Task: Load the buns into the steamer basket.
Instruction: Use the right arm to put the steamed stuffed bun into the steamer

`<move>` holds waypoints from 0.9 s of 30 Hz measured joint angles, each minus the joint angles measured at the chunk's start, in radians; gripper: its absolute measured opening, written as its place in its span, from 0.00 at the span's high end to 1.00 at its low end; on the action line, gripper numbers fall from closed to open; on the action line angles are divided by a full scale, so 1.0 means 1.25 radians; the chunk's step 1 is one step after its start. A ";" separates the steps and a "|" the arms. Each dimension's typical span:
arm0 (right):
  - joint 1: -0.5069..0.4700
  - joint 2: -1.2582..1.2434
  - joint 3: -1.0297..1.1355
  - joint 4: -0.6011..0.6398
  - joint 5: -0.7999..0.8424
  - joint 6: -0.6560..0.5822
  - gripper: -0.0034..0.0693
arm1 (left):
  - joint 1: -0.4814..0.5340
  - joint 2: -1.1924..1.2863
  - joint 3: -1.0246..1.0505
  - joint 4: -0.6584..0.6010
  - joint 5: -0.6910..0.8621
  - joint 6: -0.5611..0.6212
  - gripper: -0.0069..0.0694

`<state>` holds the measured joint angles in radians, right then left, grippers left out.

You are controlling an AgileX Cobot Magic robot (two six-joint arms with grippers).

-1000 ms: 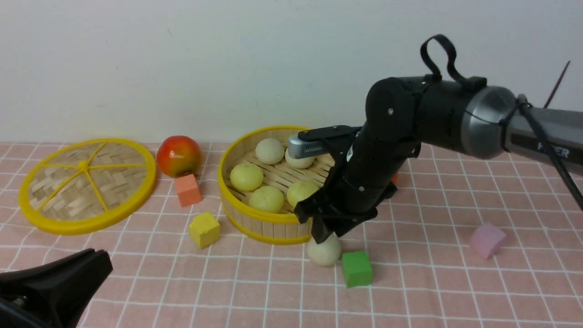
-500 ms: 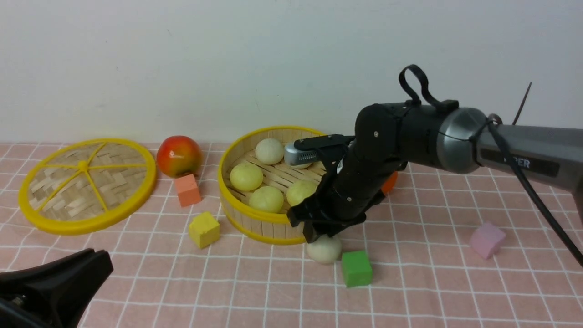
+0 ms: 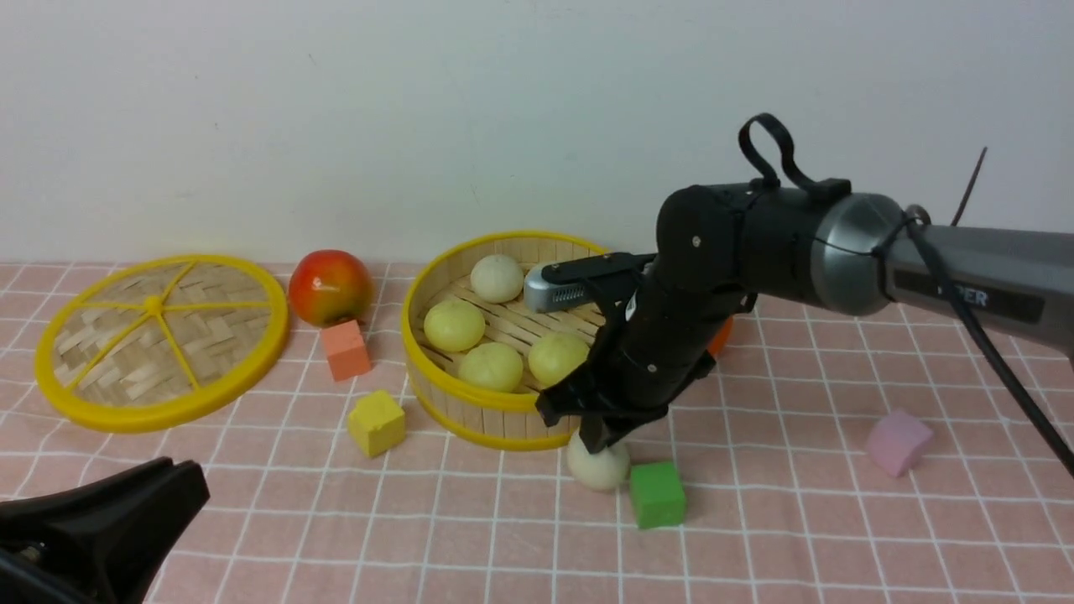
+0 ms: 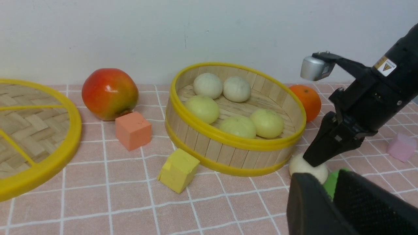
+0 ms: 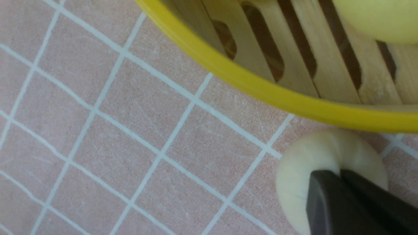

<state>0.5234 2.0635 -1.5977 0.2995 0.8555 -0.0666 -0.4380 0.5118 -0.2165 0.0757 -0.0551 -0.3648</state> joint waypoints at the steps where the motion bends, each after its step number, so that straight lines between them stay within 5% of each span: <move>1: 0.000 -0.019 0.000 0.000 0.005 -0.001 0.94 | 0.000 0.000 0.000 0.000 0.000 0.000 0.72; 7: -0.001 -0.102 -0.022 -0.027 -0.010 -0.002 0.94 | 0.000 0.000 0.000 0.000 0.000 0.000 0.72; 17: -0.048 -0.042 -0.051 -0.084 -0.270 -0.006 0.94 | 0.000 0.000 0.000 0.000 0.000 0.000 0.72; 27: -0.085 0.020 -0.051 -0.057 -0.312 -0.006 0.94 | 0.000 0.000 0.000 0.000 0.000 0.000 0.72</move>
<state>0.4167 2.0888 -1.6620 0.2284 0.4651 -0.0745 -0.4380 0.5118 -0.2165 0.0757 -0.0551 -0.3648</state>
